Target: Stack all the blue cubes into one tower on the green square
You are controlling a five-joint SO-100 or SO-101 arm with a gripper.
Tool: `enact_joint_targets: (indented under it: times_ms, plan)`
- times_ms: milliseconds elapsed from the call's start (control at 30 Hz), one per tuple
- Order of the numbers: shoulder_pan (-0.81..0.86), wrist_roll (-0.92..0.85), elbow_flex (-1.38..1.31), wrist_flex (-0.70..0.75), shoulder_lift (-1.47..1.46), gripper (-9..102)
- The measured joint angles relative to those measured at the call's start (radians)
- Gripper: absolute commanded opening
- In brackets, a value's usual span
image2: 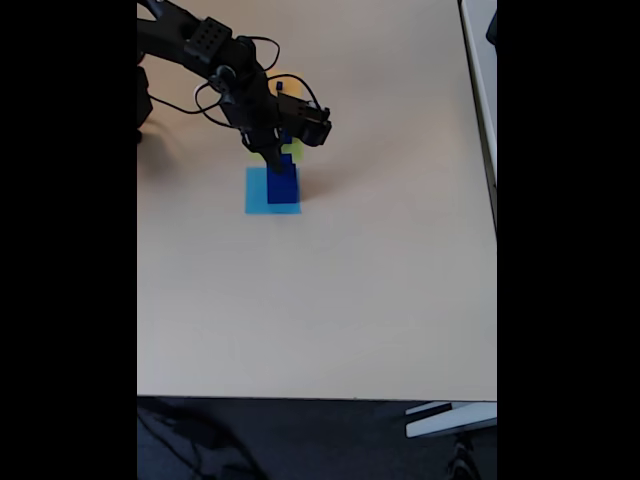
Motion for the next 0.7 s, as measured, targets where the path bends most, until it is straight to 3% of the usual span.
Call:
enact_joint_targets:
  times_ms: [700]
  plan:
    - [0.014,0.0,0.012,-0.028,0.0,7]
